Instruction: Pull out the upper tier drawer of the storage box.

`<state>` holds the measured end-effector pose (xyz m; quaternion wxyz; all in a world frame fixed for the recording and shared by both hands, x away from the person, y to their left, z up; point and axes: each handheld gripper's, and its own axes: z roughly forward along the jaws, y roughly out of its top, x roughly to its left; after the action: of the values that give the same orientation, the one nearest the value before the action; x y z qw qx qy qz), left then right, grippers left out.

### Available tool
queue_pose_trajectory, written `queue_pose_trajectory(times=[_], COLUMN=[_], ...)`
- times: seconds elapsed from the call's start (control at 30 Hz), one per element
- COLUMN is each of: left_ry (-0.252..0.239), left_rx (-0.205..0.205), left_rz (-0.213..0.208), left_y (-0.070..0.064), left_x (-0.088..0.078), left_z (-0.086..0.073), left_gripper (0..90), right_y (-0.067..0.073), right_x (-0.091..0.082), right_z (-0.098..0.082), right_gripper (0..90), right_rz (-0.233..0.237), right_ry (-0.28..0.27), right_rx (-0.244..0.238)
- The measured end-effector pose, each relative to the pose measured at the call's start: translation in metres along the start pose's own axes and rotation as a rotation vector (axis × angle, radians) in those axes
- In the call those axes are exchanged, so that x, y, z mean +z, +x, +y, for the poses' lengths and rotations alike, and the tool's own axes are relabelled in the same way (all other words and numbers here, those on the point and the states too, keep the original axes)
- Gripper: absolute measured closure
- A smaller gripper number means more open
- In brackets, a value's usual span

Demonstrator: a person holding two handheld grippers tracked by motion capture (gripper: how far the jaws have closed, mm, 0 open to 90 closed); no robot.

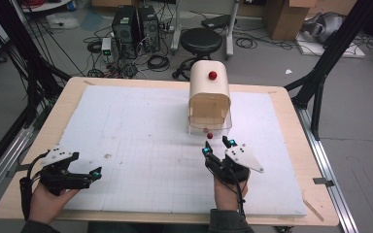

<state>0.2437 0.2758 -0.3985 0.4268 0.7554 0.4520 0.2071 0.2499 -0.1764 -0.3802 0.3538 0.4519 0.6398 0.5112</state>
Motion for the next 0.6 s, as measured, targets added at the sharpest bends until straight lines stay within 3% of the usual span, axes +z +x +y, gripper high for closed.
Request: queue_pose_trajectory(times=[0.1, 0.23, 0.47, 0.6], left_ry=[-0.002, -0.005, -0.008, -0.007], left_rx=[-0.003, -0.008, -0.007, -0.008], left_rz=[-0.001, -0.002, 0.005, 0.006], left_y=[0.000, 0.000, 0.001, 0.001], left_x=[0.000, 0.000, -0.003, -0.004], left_z=[0.001, 0.001, 0.000, -0.001], left_gripper=[1.7, 1.7, 1.7, 1.7], right_y=[-0.006, -0.008, -0.014, -0.018], right_x=[-0.001, 0.000, 0.000, 0.002], right_z=[0.006, 0.012, 0.017, 0.020], right_gripper=[27.5, 20.3, 14.1, 10.6], right_rz=[0.033, 0.070, 0.121, 0.147], right_ry=[0.032, 0.076, 0.105, 0.145], right_rx=[0.016, 0.000, 0.003, -0.036])
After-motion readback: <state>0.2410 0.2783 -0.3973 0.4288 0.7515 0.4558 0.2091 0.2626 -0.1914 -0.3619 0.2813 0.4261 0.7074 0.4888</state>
